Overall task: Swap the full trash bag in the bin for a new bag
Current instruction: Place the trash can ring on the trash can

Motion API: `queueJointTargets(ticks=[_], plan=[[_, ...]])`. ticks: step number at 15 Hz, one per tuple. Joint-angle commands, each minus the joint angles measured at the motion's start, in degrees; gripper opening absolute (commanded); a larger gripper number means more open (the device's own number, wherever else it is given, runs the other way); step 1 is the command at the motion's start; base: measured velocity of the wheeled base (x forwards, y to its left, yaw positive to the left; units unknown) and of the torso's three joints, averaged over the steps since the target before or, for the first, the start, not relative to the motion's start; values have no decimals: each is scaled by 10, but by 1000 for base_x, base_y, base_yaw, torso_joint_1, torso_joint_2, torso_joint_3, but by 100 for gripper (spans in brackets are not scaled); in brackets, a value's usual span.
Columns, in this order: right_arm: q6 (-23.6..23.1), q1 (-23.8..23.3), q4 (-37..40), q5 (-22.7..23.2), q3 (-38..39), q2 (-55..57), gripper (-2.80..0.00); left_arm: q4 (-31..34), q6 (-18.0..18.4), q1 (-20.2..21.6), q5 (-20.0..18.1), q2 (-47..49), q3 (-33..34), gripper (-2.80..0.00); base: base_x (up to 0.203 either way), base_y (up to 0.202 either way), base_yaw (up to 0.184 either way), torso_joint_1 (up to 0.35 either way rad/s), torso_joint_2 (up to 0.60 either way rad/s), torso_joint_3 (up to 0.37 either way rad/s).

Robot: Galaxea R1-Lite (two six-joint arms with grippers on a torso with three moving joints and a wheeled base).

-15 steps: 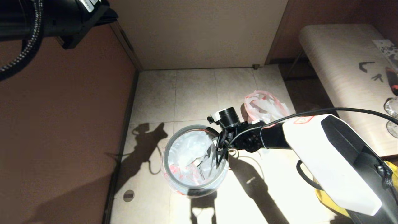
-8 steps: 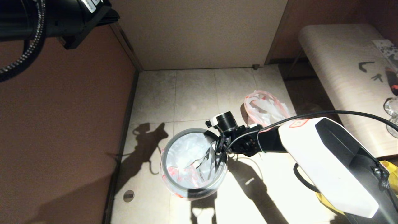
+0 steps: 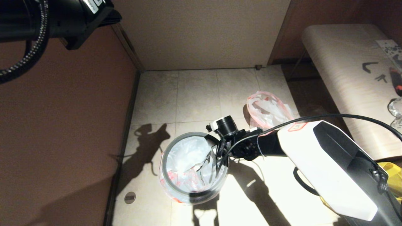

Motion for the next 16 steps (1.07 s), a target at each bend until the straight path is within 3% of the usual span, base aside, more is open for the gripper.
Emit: queueJointTargets(ticks=[1,16], plan=[[1,8,0,-5,6,-16,-280,1,-2,0,1,0,1,-280,0,0,0,0,0,0],[15,11,-3,-10,8,6,-280,0,-1,0,1,2,0,-280,0,0,0,0,0,0]])
